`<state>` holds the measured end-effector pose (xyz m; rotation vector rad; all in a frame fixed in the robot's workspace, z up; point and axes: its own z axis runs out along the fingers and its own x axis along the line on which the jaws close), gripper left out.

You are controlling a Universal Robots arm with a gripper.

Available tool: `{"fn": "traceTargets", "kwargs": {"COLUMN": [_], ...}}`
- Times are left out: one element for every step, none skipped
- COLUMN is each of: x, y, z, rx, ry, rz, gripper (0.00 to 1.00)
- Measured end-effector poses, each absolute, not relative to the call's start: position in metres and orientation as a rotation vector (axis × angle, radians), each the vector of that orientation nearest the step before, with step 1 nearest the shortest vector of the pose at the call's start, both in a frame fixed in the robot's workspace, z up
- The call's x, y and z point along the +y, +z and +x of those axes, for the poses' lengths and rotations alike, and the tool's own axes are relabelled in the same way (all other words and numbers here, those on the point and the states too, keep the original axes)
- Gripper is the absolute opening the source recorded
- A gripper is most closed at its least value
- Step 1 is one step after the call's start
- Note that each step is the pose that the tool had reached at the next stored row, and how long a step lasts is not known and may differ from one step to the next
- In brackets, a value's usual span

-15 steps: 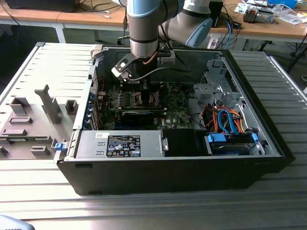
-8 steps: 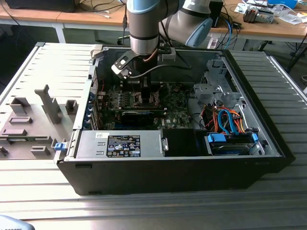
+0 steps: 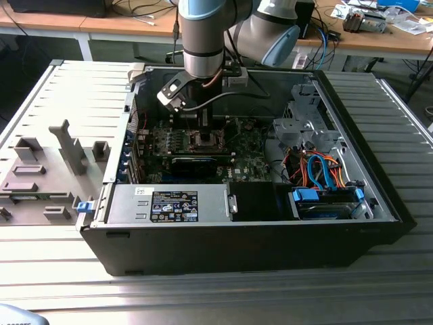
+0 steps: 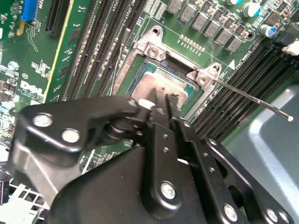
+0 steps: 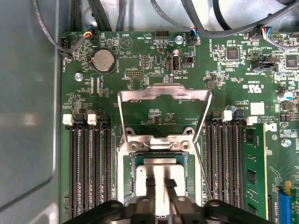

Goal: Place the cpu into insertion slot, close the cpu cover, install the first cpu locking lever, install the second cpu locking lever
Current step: 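Place the cpu into insertion slot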

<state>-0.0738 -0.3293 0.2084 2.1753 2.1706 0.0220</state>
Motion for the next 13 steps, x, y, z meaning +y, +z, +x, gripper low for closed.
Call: {"fn": "traceTargets", "kwargs": {"x": [-0.330,-0.330,-0.331,-0.331,-0.332,-0.333,-0.334,-0.335,-0.336,-0.338,-0.338,-0.339,-0.340], "y": [0.208,0.208,0.208,0.208,0.208,0.208,0.208,0.208,0.208,0.208,0.208,0.208,0.208], "z": [-0.074,-0.074,-0.074,-0.074,-0.074,-0.074,-0.074,-0.074,-0.074,-0.075,-0.075,-0.075,-0.076], "rx": [2.171,2.172,2.173,2.173,2.174,2.174,2.174,2.174,2.174,2.174,2.174,2.174,2.174], "ry": [0.021,0.021,0.021,0.021,0.021,0.021,0.021,0.021,0.021,0.021,0.021,0.021,0.021], "rz": [2.174,2.173,2.172,2.172,2.171,2.171,2.171,2.171,2.170,2.170,2.170,2.170,2.170], "gripper": [0.17,0.11,0.11,0.11,0.11,0.11,0.11,0.11,0.11,0.11,0.11,0.11,0.11]}}
